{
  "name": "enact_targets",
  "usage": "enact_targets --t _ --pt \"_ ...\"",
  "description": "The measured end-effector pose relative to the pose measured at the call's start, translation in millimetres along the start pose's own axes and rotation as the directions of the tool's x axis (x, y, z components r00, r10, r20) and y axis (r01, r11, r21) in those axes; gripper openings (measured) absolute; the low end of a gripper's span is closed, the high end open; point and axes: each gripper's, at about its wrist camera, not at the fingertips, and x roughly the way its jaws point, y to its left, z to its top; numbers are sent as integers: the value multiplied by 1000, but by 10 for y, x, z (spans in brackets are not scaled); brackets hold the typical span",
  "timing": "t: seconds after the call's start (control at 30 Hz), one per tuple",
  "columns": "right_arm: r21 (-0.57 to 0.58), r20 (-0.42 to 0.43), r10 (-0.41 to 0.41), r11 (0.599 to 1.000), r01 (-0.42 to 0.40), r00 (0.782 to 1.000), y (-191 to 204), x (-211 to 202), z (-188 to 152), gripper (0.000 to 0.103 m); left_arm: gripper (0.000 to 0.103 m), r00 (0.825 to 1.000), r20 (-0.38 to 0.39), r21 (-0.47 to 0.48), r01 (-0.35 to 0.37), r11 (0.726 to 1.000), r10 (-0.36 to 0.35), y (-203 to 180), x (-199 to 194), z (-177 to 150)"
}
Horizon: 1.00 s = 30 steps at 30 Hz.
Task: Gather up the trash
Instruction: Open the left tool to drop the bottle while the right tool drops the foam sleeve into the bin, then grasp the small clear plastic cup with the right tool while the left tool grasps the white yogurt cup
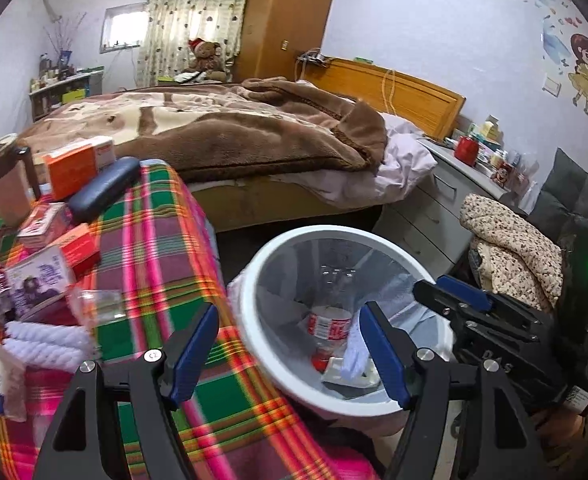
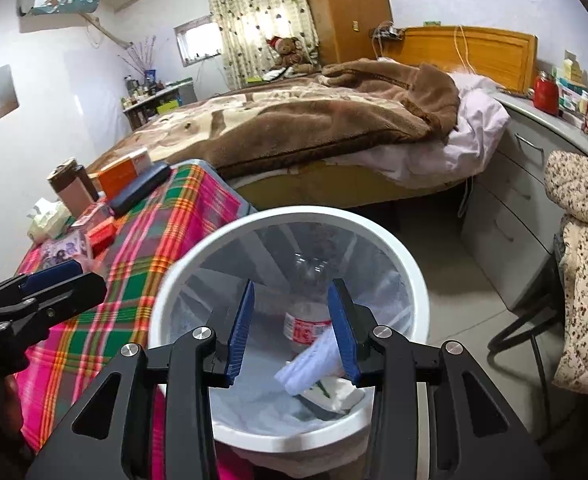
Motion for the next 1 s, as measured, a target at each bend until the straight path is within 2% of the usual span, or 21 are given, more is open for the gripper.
enact_targets --t 0.1,0.17,0.2,0.4,0.6,1.0 --pt "-18 13 27 999 -27 1000 112 -19 13 43 73 1000 16 -30 -13 999 14 142 -123 -38" --pt "-34 23 49 998 -48 999 205 -27 25 53 73 999 30 -44 -38 998 40 255 -219 -59" --pt "-43 26 64 997 -63 998 248 -28 32 55 73 998 34 -49 -47 998 48 300 -250 -70" --pt "-91 26 120 989 -117 992 515 18 50 55 73 991 67 -116 -107 987 115 695 -524 -145" --pt "-151 15 180 973 -176 983 805 91 66 55 73 974 83 -160 -195 968 210 1057 -758 -258" --pt "-277 -59 262 923 -268 963 1445 311 17 56 74 946 49 -257 -299 919 321 1738 -1036 -524"
